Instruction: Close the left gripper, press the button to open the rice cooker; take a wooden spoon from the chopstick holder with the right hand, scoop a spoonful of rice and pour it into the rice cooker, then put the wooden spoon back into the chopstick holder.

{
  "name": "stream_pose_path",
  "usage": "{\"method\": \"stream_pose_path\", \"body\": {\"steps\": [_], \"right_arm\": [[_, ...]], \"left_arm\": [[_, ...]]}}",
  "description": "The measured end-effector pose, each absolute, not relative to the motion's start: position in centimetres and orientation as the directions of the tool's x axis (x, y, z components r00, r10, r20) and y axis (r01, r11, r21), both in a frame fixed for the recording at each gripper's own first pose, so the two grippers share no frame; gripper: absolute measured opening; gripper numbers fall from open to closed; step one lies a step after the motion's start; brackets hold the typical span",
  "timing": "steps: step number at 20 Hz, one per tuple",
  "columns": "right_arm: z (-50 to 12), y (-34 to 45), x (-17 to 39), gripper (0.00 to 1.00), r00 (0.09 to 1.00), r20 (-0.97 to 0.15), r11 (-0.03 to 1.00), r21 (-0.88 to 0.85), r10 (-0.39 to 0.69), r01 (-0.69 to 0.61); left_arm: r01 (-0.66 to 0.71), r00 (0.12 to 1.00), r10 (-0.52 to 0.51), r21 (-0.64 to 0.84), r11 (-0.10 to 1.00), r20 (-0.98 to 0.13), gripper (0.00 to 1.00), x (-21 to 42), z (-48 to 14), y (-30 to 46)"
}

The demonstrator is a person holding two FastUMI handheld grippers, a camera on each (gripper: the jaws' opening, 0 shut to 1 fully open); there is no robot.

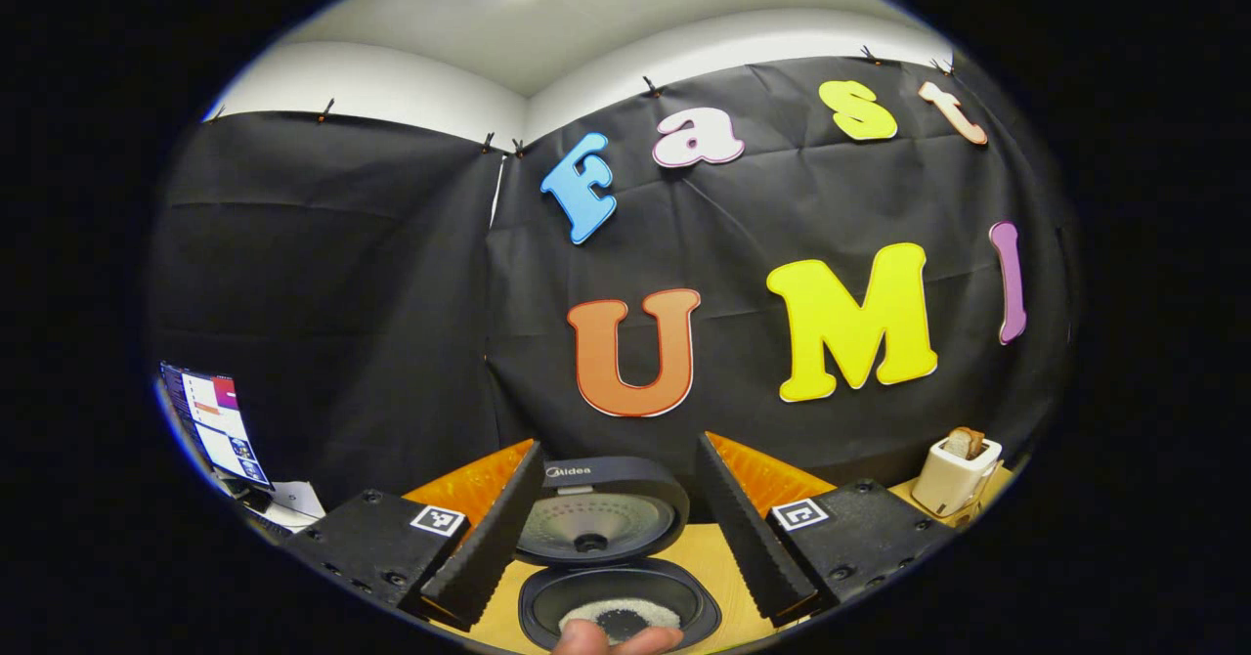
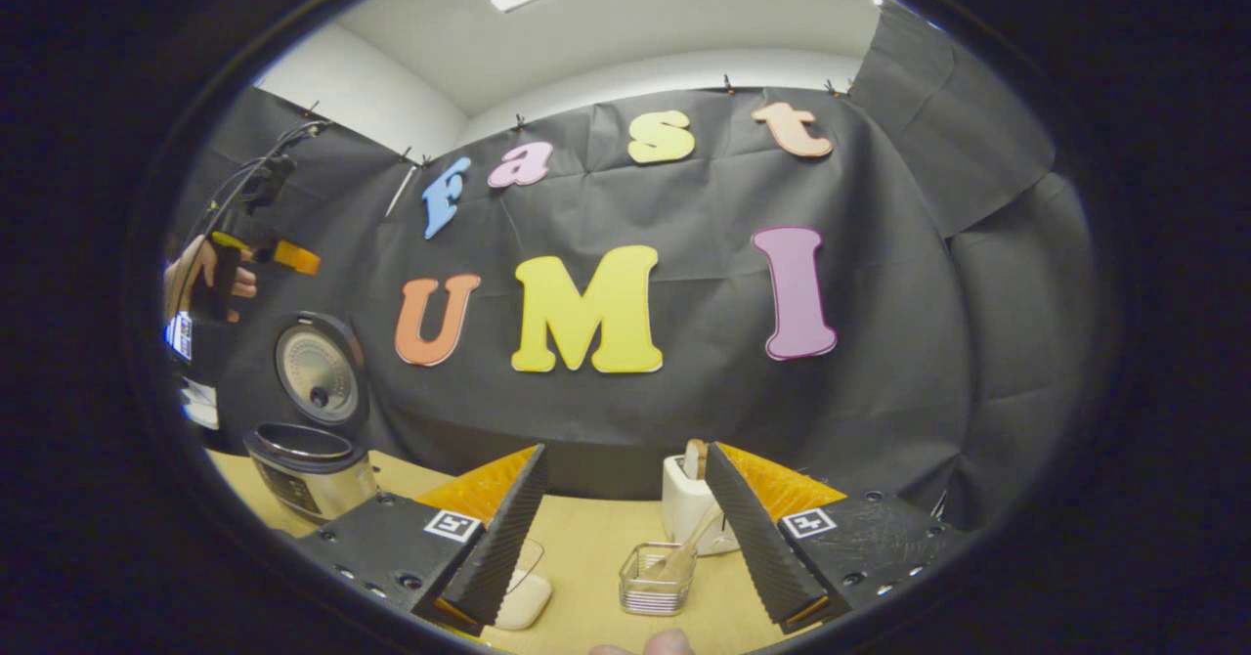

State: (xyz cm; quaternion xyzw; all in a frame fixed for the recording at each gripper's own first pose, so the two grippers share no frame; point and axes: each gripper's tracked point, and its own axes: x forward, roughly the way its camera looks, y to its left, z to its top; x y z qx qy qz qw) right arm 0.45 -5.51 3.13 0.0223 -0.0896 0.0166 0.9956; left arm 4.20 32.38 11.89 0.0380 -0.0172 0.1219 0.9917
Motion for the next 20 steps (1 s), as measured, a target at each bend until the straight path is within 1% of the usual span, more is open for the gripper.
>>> {"method": "stream_pose_path", "body": {"steps": [1, 2, 3, 4, 7, 9, 11, 12, 14, 16, 20], "right_arm": [[2.9, -5.6, 0.3, 0.92, 0.983, 0.183, 0.999, 0.036, 0.03, -0.038], [2.6, -5.7, 0.2, 0.96, 0.982, 0.184, 0.999, 0.034, 0.032, -0.039], [2.1, -5.6, 0.1, 0.95, 0.983, 0.181, 0.999, 0.031, 0.037, -0.044], [1.6, -5.6, 0.1, 0.92, 0.984, 0.176, 0.999, 0.029, 0.039, -0.045], [0.5, -5.9, -0.2, 0.92, 0.986, 0.166, 0.998, 0.044, 0.033, -0.041], [-0.4, -5.6, -0.3, 0.92, 0.988, 0.149, 0.997, 0.061, 0.035, -0.045], [-0.6, -5.4, -0.4, 0.92, 0.989, 0.144, 0.996, 0.07, 0.035, -0.046], [-0.6, -5.1, -0.4, 0.95, 0.989, 0.144, 0.996, 0.076, 0.038, -0.05], [-0.3, -4.5, -0.4, 0.95, 0.987, 0.154, 0.995, 0.078, 0.045, -0.057], [-0.1, -3.9, -0.3, 0.95, 0.985, 0.161, 0.995, 0.073, 0.055, -0.067], [0.0, -2.3, -0.7, 0.95, 0.983, 0.16, 0.992, 0.071, 0.088, -0.1]], "left_arm": [[-0.251, 0.968, 0.249, 0.064, 0.966, 0.025, 0.98, 5.2, 11.5, 32.9], [-0.264, 0.965, 0.263, 0.063, 0.962, 0.017, 0.98, 6.0, 11.3, 33.7], [-0.276, 0.961, 0.276, 0.068, 0.959, 0.014, 0.98, 6.7, 11.2, 34.5], [-0.281, 0.96, 0.281, 0.064, 0.958, 0.013, 0.98, 7.4, 11.0, 35.2], [-0.269, 0.963, 0.269, -0.01, 0.963, -0.026, 0.95, 9.6, 10.1, 36.2], [-0.3, 0.954, 0.3, 0.005, 0.954, -0.019, 0.94, 10.4, 9.9, 37.8], [-0.303, 0.951, 0.304, 0.025, 0.953, -0.052, 0.94, 11.0, 8.6, 38.2], [-0.298, 0.951, 0.299, 0.029, 0.954, -0.08, 0.94, 11.4, 7.8, 38.1], [-0.302, 0.945, 0.305, 0.041, 0.952, -0.121, 0.94, 11.6, 6.7, 38.5], [-0.298, 0.947, 0.301, 0.04, 0.954, -0.111, 0.94, 11.5, 7.0, 38.5], [-0.293, 0.943, 0.297, 0.05, 0.955, -0.151, 0.94, 10.8, 6.4, 38.0]]}}
